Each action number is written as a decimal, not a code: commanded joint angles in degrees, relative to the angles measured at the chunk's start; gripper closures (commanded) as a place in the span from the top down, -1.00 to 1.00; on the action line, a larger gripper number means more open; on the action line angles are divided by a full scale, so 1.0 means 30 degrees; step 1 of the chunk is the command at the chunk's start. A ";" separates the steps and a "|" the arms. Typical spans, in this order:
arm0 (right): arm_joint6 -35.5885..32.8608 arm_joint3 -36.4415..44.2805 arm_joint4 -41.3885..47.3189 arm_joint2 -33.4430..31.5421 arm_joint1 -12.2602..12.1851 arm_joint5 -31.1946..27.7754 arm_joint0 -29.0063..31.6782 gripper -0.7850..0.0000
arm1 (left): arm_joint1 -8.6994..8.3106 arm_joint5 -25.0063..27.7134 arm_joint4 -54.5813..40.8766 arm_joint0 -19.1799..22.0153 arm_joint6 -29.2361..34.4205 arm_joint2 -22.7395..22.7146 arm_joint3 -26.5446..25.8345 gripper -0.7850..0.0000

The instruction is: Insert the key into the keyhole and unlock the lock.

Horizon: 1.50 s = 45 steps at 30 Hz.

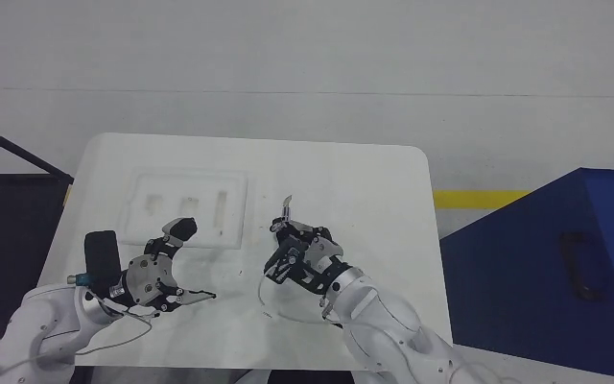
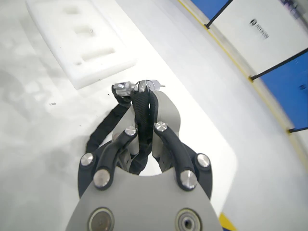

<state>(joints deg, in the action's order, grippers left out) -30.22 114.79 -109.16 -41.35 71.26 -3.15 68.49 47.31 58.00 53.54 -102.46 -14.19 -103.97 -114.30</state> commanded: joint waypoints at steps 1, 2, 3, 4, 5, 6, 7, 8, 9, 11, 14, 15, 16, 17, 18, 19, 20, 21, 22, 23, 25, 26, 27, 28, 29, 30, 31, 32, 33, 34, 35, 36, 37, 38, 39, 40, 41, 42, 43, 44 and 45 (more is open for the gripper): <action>0.0245 0.0190 -0.2520 0.0319 -0.0040 -0.0308 0.0182 -1.00 | 0.0000 0.0000 0.0000 0.0000 0.0000 0.0000 0.0000 1.00; 0.0142 0.0267 -0.3410 0.0387 -0.0056 -0.0320 0.0281 -1.00 | 0.0000 0.0000 0.0000 0.0000 0.0000 0.0000 0.0000 1.00; -0.0041 0.0274 -0.4246 0.0425 -0.0064 -0.0315 0.0365 -1.00 | 0.0000 0.0000 0.0000 0.0000 0.0000 0.0000 0.0000 1.00; -0.0164 0.0310 -0.4679 0.0476 -0.0052 -0.0342 0.0480 -1.00 | 0.0000 0.0000 0.0000 0.0000 0.0000 0.0000 0.0000 1.00; -0.0262 0.0390 -0.4483 0.0435 -0.0011 -0.0174 0.0658 -1.00 | 0.0000 0.0000 0.0000 0.0000 0.0000 0.0000 0.0000 1.00; -0.0390 0.0470 -0.3902 0.0260 0.0045 0.0113 0.0820 -1.00 | 0.0000 0.0000 0.0000 0.0000 0.0000 0.0000 0.0000 1.00; -0.0429 0.0577 -0.3204 0.0029 0.0106 0.0408 0.0918 -1.00 | 0.0000 0.0000 0.0000 0.0000 0.0000 0.0000 0.0000 1.00; -0.0326 0.0634 -0.2477 -0.0148 0.0157 0.0515 0.1005 -1.00 | 0.0000 0.0000 0.0000 0.0000 0.0000 0.0000 0.0000 1.00; -0.0217 0.0725 -0.1320 -0.0342 0.0216 0.0598 0.1171 -1.00 | 0.0000 0.0000 0.0000 0.0000 0.0000 0.0000 0.0000 1.00; -0.0475 0.0773 0.1378 -0.1113 0.0328 0.0877 0.1396 -1.00 | 0.0000 0.0000 0.0000 0.0000 0.0000 0.0000 0.0000 1.00; -0.0429 0.0582 0.7583 -0.2508 0.0504 0.0458 0.1599 -1.00 | 0.0000 0.0000 0.0000 0.0000 0.0000 0.0000 0.0000 1.00; -0.0614 0.0240 0.9873 -0.3094 0.0537 0.0095 0.1605 -1.00 | 0.0000 0.0000 0.0000 0.0000 0.0000 0.0000 0.0000 1.00; -0.0803 -0.0076 1.2215 -0.3614 0.0571 -0.0389 0.1576 -1.00 | 0.0000 0.0000 0.0000 0.0000 0.0000 0.0000 0.0000 1.00; -0.0912 -0.0504 1.4890 -0.4120 0.0612 -0.0953 0.1556 -1.00 | 0.0000 0.0000 0.0000 0.0000 0.0000 0.0000 0.0000 1.00; -0.1228 -0.1100 1.7323 -0.4611 0.0634 -0.1561 0.1456 -1.00 | 0.0000 0.0000 0.0000 0.0000 0.0000 0.0000 0.0000 1.00; -0.1514 -0.1633 1.9434 -0.5038 0.0653 -0.2168 0.1276 -1.00 | 0.0000 0.0000 0.0000 0.0000 0.0000 0.0000 0.0000 1.00; -0.2002 -0.2246 2.1484 -0.5337 0.0670 -0.2700 0.1133 -1.00 | 0.0000 0.0000 0.0000 0.0000 0.0000 0.0000 0.0000 1.00; -0.2493 -0.2746 2.2821 -0.5594 0.0668 -0.3151 0.0881 -1.00 | 0.0000 0.0000 0.0000 0.0000 0.0000 0.0000 0.0000 1.00; -0.2643 -0.3210 2.3200 -0.5870 0.0649 -0.3294 0.0632 -1.00 | 0.0000 0.0000 0.0000 0.0000 0.0000 0.0000 0.0000 1.00; -0.2489 -0.3651 2.2698 -0.6139 0.0619 -0.2944 0.0470 -1.00 | 0.0000 0.0000 0.0000 0.0000 0.0000 0.0000 0.0000 1.00; -0.1699 -0.3728 2.0950 -0.6190 0.0593 -0.2301 0.0368 -1.00 | 0.0000 0.0000 0.0000 0.0000 0.0000 0.0000 0.0000 1.00; -0.1185 -0.3651 1.9940 -0.6067 0.0590 -0.1931 0.0475 -1.00 | 0.0000 0.0000 0.0000 0.0000 0.0000 0.0000 0.0000 1.00; -0.0775 -0.3548 1.9126 -0.5920 0.0597 -0.1447 0.0641 -1.00 | 0.0000 0.0000 0.0000 0.0000 0.0000 0.0000 0.0000 1.00; -0.0519 -0.3476 1.8722 -0.5737 0.0616 -0.1097 0.0815 -1.00 | 0.0000 0.0000 0.0000 0.0000 0.0000 0.0000 0.0000 1.00; -0.0323 -0.3543 1.8420 -0.5648 0.0630 -0.0874 0.0871 -1.00 | 0.0000 0.0000 0.0000 0.0000 0.0000 0.0000 0.0000 1.00; -0.0222 -0.3635 1.7881 -0.5570 0.0637 -0.0577 0.0849 -1.00 | 0.0000 0.0000 0.0000 0.0000 0.0000 0.0000 0.0000 1.00; -0.0240 -0.3697 1.6994 -0.5433 0.0642 -0.0052 0.0839 -1.00 | 0.0000 0.0000 0.0000 0.0000 0.0000 0.0000 0.0000 1.00; -0.0350 -0.3647 1.5898 -0.5158 0.0660 0.0617 0.0851 -1.00 | 0.0000 0.0000 0.0000 0.0000 0.0000 0.0000 0.0000 1.00; -0.0458 -0.3555 1.5398 -0.4839 0.0707 0.1117 0.0914 -1.00 | 0.0000 0.0000 0.0000 0.0000 0.0000 0.0000 0.0000 1.00; -0.0552 -0.3509 1.5213 -0.4599 0.0762 0.1517 0.0932 -0.79 | 0.0000 0.0000 0.0000 0.0000 0.0000 0.0000 0.0000 1.00; -0.0694 -0.3662 1.5114 -0.4522 0.0802 0.1828 0.0854 -0.19 | 0.0000 0.0000 0.0000 0.0000 0.0000 0.0000 0.0000 1.00; -0.0936 -0.3831 1.4961 -0.4459 0.0834 0.2038 0.0712 1.00 | 0.0000 0.0000 0.0000 0.0000 0.0000 0.0000 0.0000 1.00; -0.1202 -0.3887 1.4756 -0.4366 0.0865 0.2231 0.0591 1.00 | 0.0000 0.0000 0.0000 0.0000 0.0000 0.0000 0.0000 1.00; -0.1446 -0.3891 1.4548 -0.4265 0.0892 0.2384 0.0511 1.00 | 0.0000 0.0000 0.0000 0.0000 0.0000 0.0000 0.0000 1.00; -0.1604 -0.3814 1.4388 -0.4165 0.0916 0.2468 0.0469 1.00 | 0.0000 0.0000 0.0000 0.0000 0.0000 0.0000 0.0000 1.00; -0.1691 -0.3633 1.4243 -0.4094 0.0932 0.2521 0.0475 1.00 | 0.0000 0.0000 0.0000 0.0000 0.0000 0.0000 0.0000 1.00; -0.1709 -0.3361 1.3982 -0.4091 0.0934 0.2638 0.0513 1.00 | 0.0000 0.0000 0.0000 0.0000 0.0000 0.0000 0.0000 1.00; -0.1744 -0.3143 1.3637 -0.4123 0.0925 0.2850 0.0607 1.00 | 0.0000 0.0000 0.0000 0.0000 0.0000 0.0000 0.0000 1.00; -0.1702 -0.2853 1.3099 -0.4194 0.0905 0.3069 0.0675 1.00 | 0.0000 0.0000 0.0000 0.0000 0.0000 0.0000 0.0000 1.00; -0.1610 -0.2499 1.2625 -0.4237 0.0885 0.3265 0.0830 1.00 | 0.0000 0.0000 0.0000 0.0000 0.0000 0.0000 0.0000 1.00; -0.1358 -0.1988 1.2204 -0.4311 0.0868 0.3563 0.1061 1.00 | 0.0000 0.0000 0.0000 0.0000 0.0000 0.0000 0.0000 1.00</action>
<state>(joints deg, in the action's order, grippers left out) -35.03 107.23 -70.90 -54.05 73.93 6.59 70.97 47.31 58.00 53.54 -102.46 -14.19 -103.97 -114.30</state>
